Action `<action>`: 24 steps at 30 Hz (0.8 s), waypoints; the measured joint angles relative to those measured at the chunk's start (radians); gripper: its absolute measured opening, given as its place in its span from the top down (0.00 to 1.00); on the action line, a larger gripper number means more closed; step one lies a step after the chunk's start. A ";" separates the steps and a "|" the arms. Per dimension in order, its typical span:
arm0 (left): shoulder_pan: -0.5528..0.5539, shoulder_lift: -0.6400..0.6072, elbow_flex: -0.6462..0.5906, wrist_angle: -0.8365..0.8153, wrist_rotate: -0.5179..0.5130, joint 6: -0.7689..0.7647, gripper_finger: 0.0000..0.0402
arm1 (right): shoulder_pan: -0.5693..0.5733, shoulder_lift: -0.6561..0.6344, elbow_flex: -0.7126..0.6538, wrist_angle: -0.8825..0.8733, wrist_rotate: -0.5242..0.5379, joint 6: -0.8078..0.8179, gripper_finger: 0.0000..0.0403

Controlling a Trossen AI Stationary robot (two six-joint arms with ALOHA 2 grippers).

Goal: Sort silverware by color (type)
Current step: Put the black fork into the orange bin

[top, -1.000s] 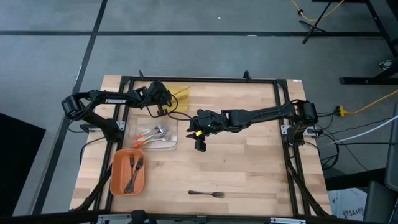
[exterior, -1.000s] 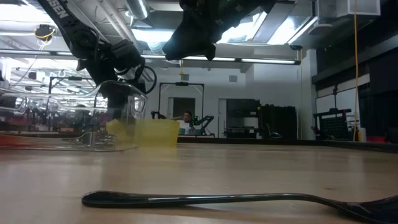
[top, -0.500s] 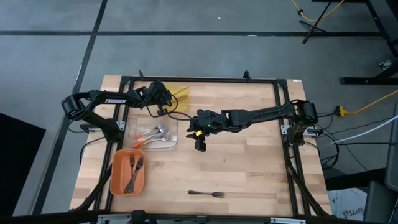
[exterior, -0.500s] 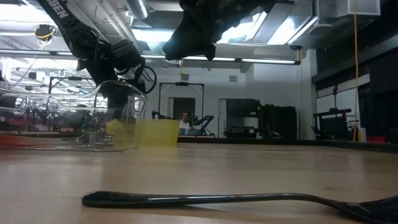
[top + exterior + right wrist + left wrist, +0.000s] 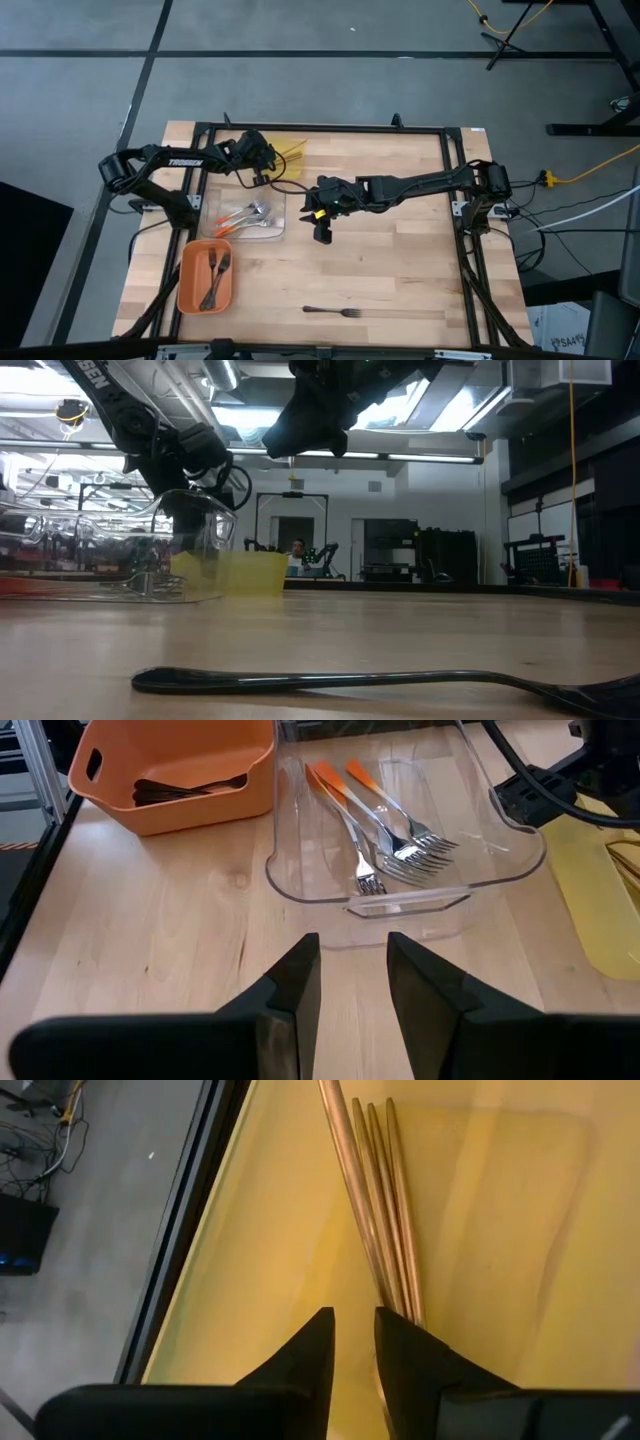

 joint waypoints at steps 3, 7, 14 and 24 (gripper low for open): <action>-0.010 -0.014 0.000 -0.001 -0.002 0.000 0.83 | 0.000 0.000 0.000 -0.001 0.000 0.000 0.73; -0.026 -0.053 0.000 0.001 -0.005 -0.001 0.83 | 0.000 0.000 0.000 -0.001 0.000 0.000 0.73; -0.041 -0.130 0.000 -0.004 -0.006 -0.003 0.83 | 0.000 0.000 0.000 -0.004 0.000 0.000 0.73; -0.099 -0.262 0.000 -0.003 -0.006 -0.090 0.83 | 0.001 0.000 0.000 -0.029 0.000 0.000 0.73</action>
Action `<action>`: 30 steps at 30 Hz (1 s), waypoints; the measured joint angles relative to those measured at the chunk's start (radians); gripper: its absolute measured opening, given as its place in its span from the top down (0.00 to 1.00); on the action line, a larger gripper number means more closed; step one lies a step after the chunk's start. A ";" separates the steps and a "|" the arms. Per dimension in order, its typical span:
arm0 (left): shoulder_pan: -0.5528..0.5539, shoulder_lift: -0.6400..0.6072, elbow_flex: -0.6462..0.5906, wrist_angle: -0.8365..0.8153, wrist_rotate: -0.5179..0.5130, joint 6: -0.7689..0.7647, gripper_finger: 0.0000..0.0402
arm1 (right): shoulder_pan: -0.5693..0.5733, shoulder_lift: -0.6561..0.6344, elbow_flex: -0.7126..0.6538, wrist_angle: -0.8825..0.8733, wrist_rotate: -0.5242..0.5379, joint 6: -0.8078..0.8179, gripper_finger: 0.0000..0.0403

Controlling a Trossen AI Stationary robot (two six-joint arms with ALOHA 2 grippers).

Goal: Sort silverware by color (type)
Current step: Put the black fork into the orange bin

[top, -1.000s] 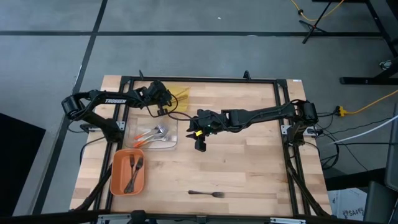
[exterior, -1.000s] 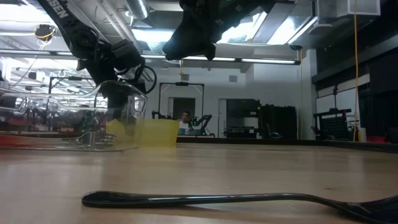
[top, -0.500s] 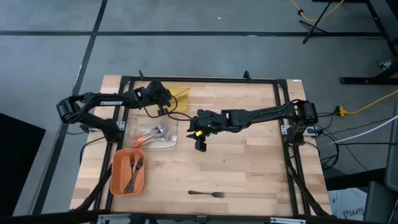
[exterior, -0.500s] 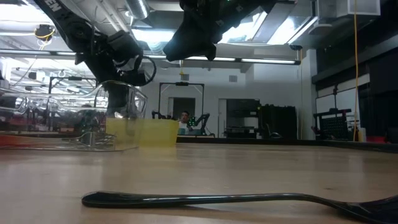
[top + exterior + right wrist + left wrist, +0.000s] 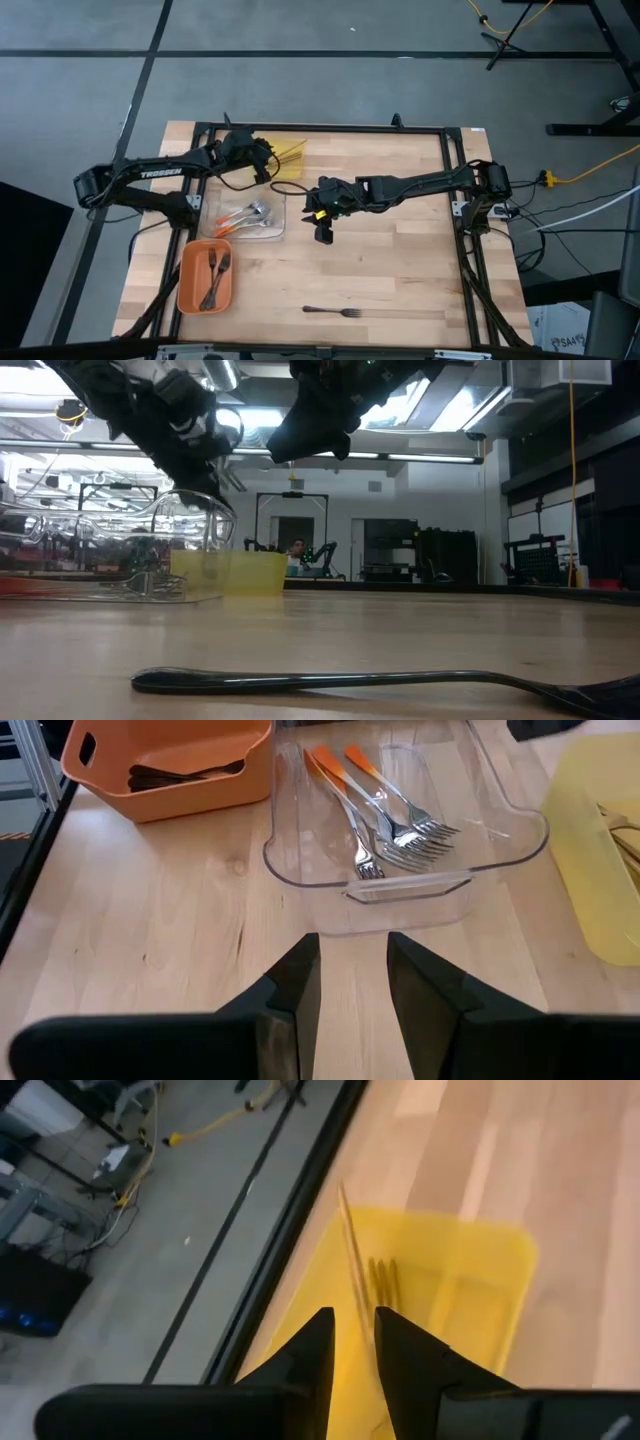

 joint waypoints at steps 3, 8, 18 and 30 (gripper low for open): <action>-0.040 -0.027 0.000 0.000 0.000 -0.024 0.83 | 0.002 0.000 0.000 0.000 -0.004 0.001 0.73; -0.119 -0.058 0.000 -0.001 0.004 -0.078 0.83 | 0.020 0.000 0.000 0.000 -0.003 0.001 0.73; -0.296 -0.072 0.000 0.000 0.008 -0.207 0.83 | 0.074 0.000 0.000 -0.008 -0.009 0.000 0.73; -0.430 -0.072 0.000 0.000 0.008 -0.206 0.83 | 0.180 0.000 0.000 -0.133 0.097 0.033 0.73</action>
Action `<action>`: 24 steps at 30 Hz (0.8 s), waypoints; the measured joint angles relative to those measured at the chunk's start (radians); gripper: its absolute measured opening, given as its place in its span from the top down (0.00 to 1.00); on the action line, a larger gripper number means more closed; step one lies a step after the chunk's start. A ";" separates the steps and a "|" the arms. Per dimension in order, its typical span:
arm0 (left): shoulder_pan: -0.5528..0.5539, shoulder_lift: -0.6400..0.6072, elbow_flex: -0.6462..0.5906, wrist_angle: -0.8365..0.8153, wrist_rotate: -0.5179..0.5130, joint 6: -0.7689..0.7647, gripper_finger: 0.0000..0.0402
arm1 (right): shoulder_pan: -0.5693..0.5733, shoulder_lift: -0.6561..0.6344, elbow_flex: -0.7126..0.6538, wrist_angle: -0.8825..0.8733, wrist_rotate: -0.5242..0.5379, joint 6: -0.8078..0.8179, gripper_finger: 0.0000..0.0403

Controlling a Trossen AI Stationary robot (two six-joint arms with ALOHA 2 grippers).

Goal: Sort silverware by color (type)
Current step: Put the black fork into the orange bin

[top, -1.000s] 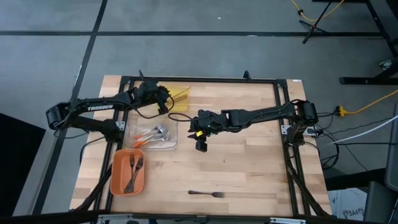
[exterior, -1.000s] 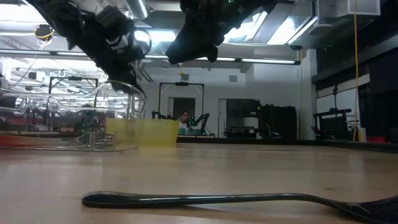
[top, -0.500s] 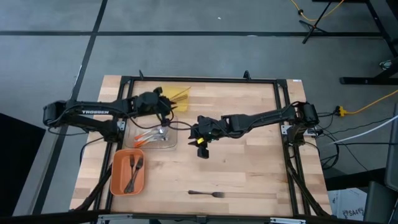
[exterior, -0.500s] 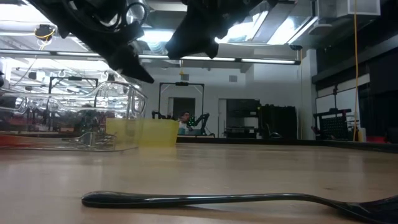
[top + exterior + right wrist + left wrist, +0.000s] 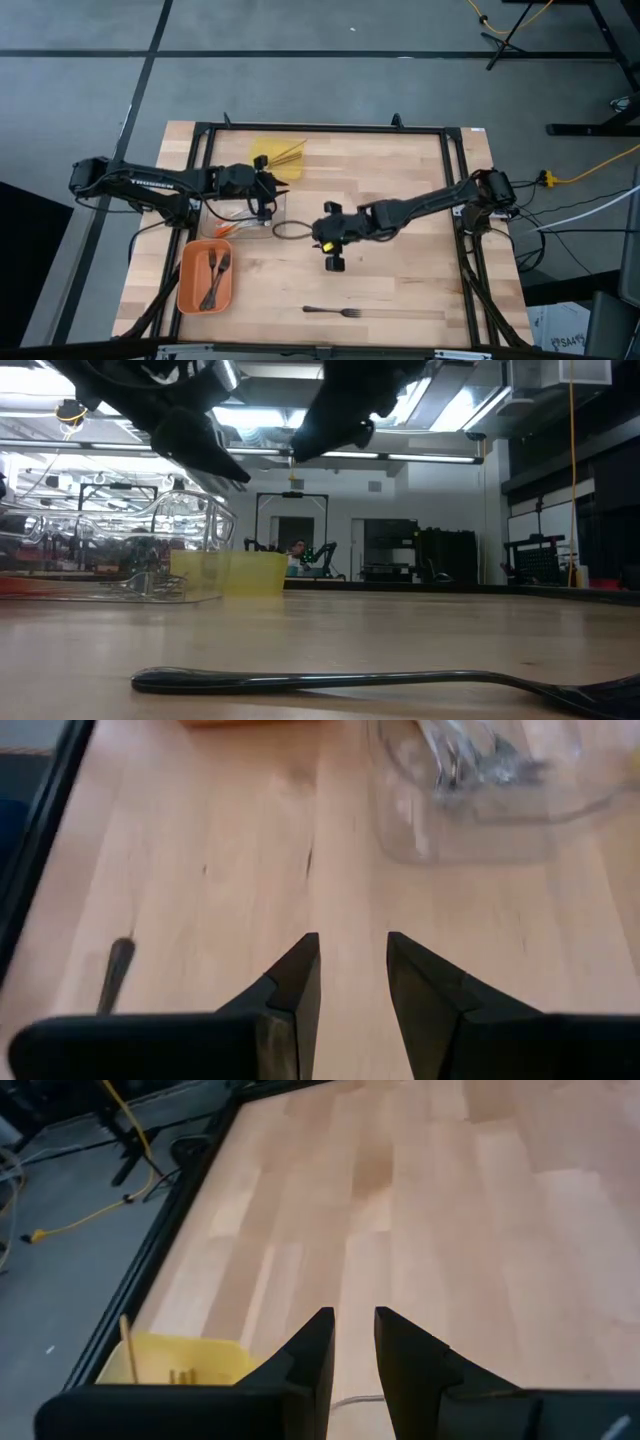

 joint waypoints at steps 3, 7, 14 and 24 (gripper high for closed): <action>-0.027 0.000 0.000 0.000 0.000 0.000 0.83 | 0.043 0.000 0.000 -0.054 0.021 0.048 0.73; -0.057 0.000 0.000 0.000 0.000 -0.001 0.83 | 0.120 0.000 0.000 -0.126 0.017 0.053 0.73; -0.107 0.000 0.000 0.000 0.000 -0.002 0.83 | 0.250 0.000 0.000 -0.166 0.097 0.110 0.73; -0.139 0.000 0.000 0.000 -0.001 0.001 0.83 | 0.289 0.000 0.000 -0.241 0.202 0.343 0.73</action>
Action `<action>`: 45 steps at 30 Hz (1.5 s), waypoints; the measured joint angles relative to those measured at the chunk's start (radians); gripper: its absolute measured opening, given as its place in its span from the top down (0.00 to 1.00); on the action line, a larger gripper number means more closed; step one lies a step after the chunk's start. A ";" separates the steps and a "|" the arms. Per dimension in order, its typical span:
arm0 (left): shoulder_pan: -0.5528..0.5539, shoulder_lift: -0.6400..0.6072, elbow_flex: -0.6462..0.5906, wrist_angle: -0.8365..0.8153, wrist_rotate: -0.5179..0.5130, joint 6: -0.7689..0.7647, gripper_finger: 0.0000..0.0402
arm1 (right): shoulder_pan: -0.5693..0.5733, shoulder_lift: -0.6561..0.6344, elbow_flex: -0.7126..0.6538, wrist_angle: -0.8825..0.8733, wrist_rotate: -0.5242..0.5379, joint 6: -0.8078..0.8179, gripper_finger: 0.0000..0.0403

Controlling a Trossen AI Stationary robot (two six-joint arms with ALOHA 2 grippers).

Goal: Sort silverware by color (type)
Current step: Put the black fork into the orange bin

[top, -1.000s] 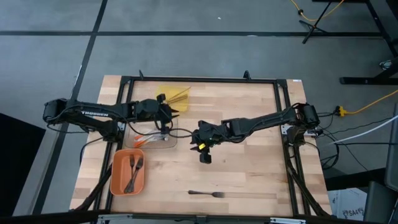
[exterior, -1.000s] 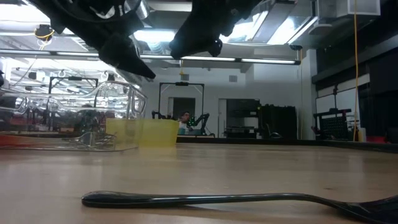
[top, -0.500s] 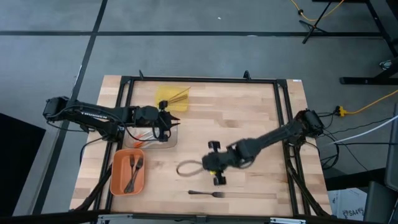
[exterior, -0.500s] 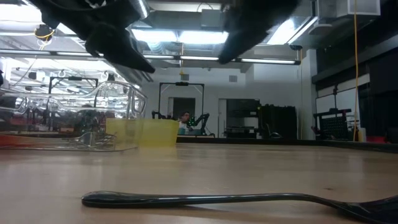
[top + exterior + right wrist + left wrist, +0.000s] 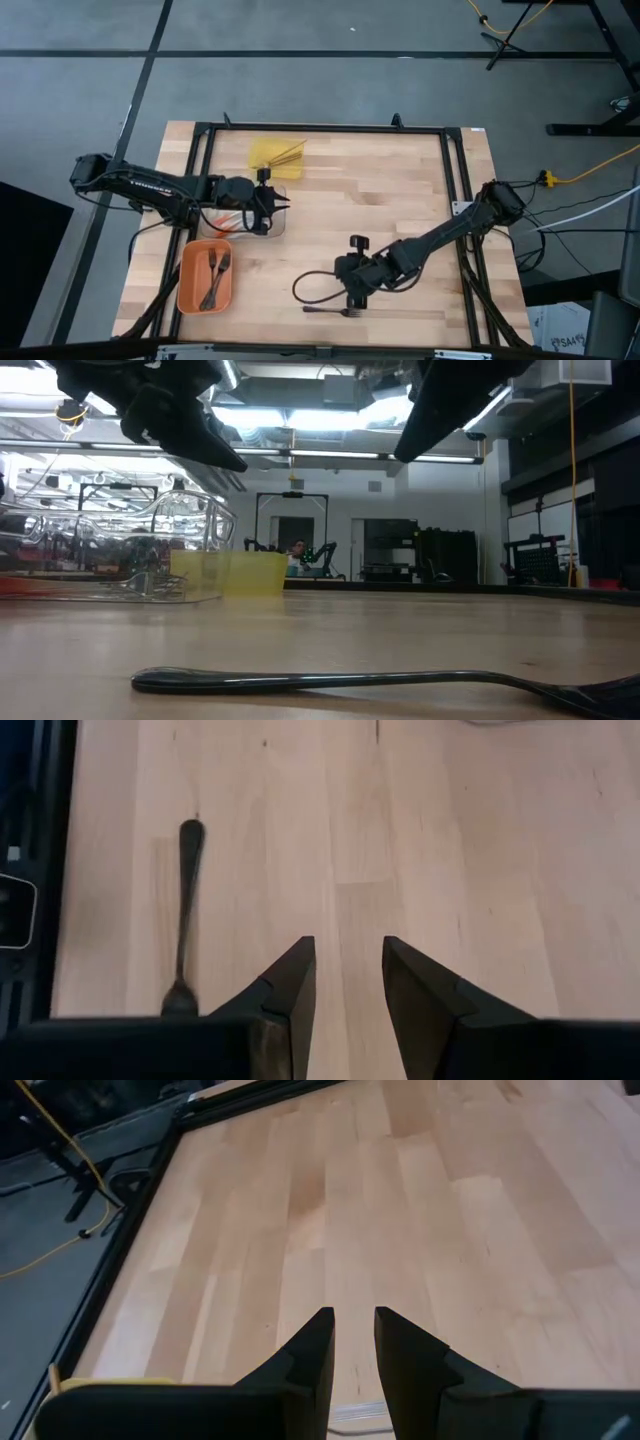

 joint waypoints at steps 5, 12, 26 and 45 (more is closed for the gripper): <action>-0.016 0.000 0.000 0.000 0.000 0.000 0.83 | 0.002 0.000 0.000 0.000 -0.005 0.001 0.73; -0.028 0.000 0.000 0.000 0.000 0.000 0.83 | 0.006 0.000 0.000 0.014 -0.095 0.004 0.73; -0.028 0.000 0.000 0.000 0.000 0.001 0.83 | 0.147 0.000 0.000 0.248 0.023 0.082 0.73; -0.028 0.000 0.000 -0.020 0.000 -0.001 0.83 | 0.179 0.143 0.000 0.334 0.025 0.175 0.73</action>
